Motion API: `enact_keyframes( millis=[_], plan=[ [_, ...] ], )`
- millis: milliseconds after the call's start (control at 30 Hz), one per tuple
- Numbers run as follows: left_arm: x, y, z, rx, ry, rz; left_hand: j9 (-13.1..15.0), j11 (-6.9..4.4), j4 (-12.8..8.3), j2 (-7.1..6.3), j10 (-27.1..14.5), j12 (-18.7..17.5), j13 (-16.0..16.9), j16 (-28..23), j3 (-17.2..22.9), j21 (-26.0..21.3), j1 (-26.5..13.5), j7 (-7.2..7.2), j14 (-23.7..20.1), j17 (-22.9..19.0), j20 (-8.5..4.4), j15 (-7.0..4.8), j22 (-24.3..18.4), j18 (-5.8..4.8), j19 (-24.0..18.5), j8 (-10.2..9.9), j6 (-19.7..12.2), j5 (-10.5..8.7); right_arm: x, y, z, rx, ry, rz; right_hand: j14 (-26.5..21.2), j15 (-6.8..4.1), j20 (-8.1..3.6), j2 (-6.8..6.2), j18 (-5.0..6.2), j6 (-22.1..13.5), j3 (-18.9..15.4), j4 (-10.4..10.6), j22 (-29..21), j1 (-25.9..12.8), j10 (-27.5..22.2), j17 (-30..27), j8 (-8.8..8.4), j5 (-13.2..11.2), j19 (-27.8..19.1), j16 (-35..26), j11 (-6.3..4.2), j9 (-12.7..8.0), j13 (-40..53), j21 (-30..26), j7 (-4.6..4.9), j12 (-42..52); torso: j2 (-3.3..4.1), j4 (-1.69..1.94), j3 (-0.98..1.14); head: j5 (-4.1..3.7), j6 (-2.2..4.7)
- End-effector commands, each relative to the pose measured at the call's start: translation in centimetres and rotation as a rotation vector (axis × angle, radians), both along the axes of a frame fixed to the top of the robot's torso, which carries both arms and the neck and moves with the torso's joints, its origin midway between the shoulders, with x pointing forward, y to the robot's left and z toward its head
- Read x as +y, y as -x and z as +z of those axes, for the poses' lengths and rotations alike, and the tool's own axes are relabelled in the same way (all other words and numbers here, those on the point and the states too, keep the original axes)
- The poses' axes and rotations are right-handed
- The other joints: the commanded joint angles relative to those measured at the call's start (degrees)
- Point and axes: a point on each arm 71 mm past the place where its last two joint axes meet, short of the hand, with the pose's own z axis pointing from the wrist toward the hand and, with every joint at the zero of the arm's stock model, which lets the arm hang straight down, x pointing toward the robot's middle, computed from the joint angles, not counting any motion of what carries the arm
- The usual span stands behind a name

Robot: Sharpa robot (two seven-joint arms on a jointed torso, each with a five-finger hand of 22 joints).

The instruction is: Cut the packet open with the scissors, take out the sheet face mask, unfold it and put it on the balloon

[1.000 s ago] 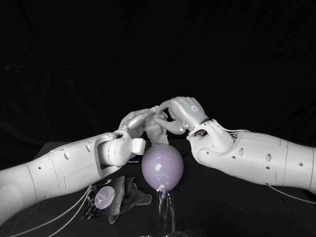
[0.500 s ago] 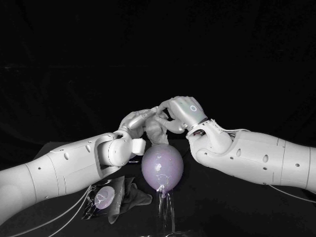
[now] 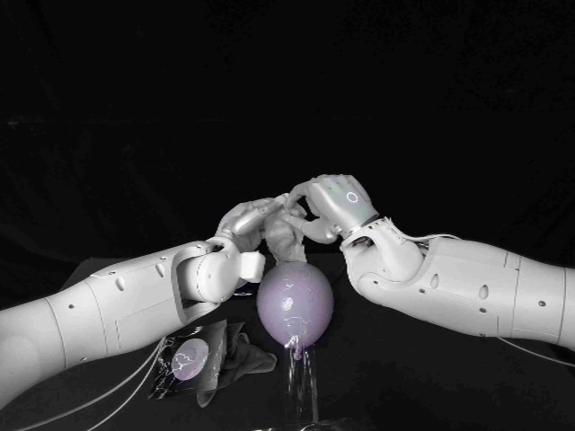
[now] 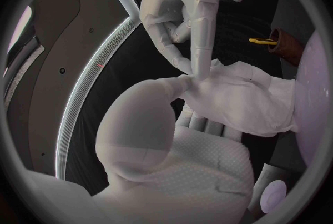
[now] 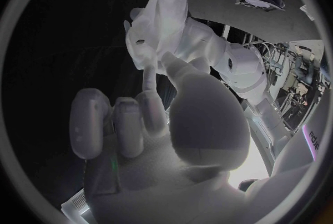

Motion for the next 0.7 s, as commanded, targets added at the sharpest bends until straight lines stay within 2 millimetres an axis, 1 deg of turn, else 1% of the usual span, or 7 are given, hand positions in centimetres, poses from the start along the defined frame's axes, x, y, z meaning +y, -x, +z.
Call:
enact_keyframes(
  millis=[33,133,167,200,300,400,700],
  plan=[
    [-0.27,0.06,0.34,-0.022,0.011,-0.014,0.1,0.11,-0.2,-0.13,0.4,-0.2,-0.1,0.2,0.0,0.1,0.6,-0.07,0.4,0.1,0.05,0.13,0.0,0.96,0.5,0.3,0.4,0.16,-0.02,0.12,0.01,-0.022,0.025,-0.018,5.8,-0.05,-0.21,-0.27,-0.74,-0.8,-2.7,1.3,11.4,-1.2,1.1,14.8,0.63,-0.3,-0.1,0.0,-0.04,0.3,5.6,-0.4,0.07,-0.6,0.00,-0.02,0.00,0.02,-0.07],
    [-0.25,0.03,0.33,-0.022,0.010,-0.012,0.1,0.08,-0.2,-0.11,0.5,-0.2,-0.1,0.2,0.0,0.1,0.6,-0.11,0.4,0.1,0.04,0.12,0.0,0.96,0.5,0.3,0.5,0.16,0.00,0.27,0.06,-0.032,0.025,-0.023,5.8,-0.10,-0.17,0.31,-0.71,-1.2,-6.0,2.8,11.4,-0.5,1.1,14.8,1.49,-0.4,-0.2,0.0,-0.04,0.8,5.6,-0.6,-0.07,-0.7,0.01,-0.01,0.00,0.00,-0.04],
    [-0.24,0.03,0.33,-0.022,0.009,-0.012,0.1,0.08,-0.2,-0.11,0.5,-0.2,-0.1,0.2,0.0,0.1,0.6,-0.11,0.4,0.1,0.04,0.12,0.0,0.96,0.5,0.3,0.5,0.16,-0.01,0.31,0.07,-0.034,0.025,-0.025,5.7,-0.05,-0.16,0.56,-0.72,-1.4,-7.5,3.6,11.4,-0.2,1.1,14.7,1.83,-0.5,-0.2,0.0,-0.24,1.0,5.6,-0.6,0.07,-0.8,0.00,-0.01,0.01,0.00,-0.05],
    [-0.24,0.02,0.32,-0.022,0.009,-0.011,0.1,0.08,-0.2,-0.11,0.5,-0.2,-0.1,0.2,0.0,0.1,0.6,-0.11,0.4,0.1,0.04,0.12,0.0,0.96,0.5,0.3,0.5,0.16,-0.03,0.34,0.08,-0.036,0.025,-0.027,5.8,-0.13,-0.19,0.87,-0.73,-1.4,-9.1,4.6,11.4,0.1,1.2,14.8,2.34,-0.3,-0.1,0.0,-0.04,1.2,5.7,-0.5,-0.15,-0.8,0.01,-0.02,-0.01,-0.01,-0.04],
    [-0.23,0.01,0.32,-0.021,0.008,-0.010,0.1,0.08,-0.2,-0.11,0.5,-0.2,-0.1,0.2,0.0,0.1,0.6,-0.11,0.4,0.1,0.04,0.12,0.0,0.96,0.5,0.3,0.5,0.16,-0.06,0.40,0.10,-0.042,0.025,-0.034,5.7,-0.17,-0.23,1.29,-0.70,-1.5,-10.6,5.6,11.4,0.8,1.1,14.7,2.93,-0.1,-0.2,0.0,-0.17,1.4,5.7,-0.6,-0.18,-1.0,0.04,-0.02,-0.01,0.01,-0.05],
    [-0.22,0.02,0.32,-0.021,0.008,-0.010,0.1,0.06,-0.2,-0.11,0.5,-0.2,-0.1,0.2,0.0,0.1,0.6,-0.13,0.4,0.1,0.03,0.10,0.0,0.96,0.5,0.3,0.5,0.15,-0.08,0.45,0.11,-0.051,0.026,-0.039,5.8,-0.32,-0.35,2.27,-0.74,-2.0,-14.4,8.9,11.4,3.1,1.2,14.8,4.64,-0.1,-0.1,0.0,-0.37,2.1,5.8,-0.5,-0.34,-1.1,0.05,0.01,-0.01,0.06,-0.07],
    [-0.25,0.09,0.33,-0.021,0.005,-0.014,0.1,0.00,-0.3,-0.13,0.7,-0.2,-0.1,0.2,0.0,0.1,0.7,-0.20,0.5,0.1,0.01,0.06,0.0,0.95,0.6,0.2,0.7,0.15,-0.05,0.57,0.14,-0.089,0.031,-0.044,5.9,-0.49,-0.48,2.84,-0.93,-1.5,-15.6,9.3,11.7,3.6,1.5,15.0,5.88,0.2,0.4,0.2,-0.62,2.5,6.2,0.4,-0.71,-0.7,0.03,0.01,0.00,0.04,-0.17]
  ],
)
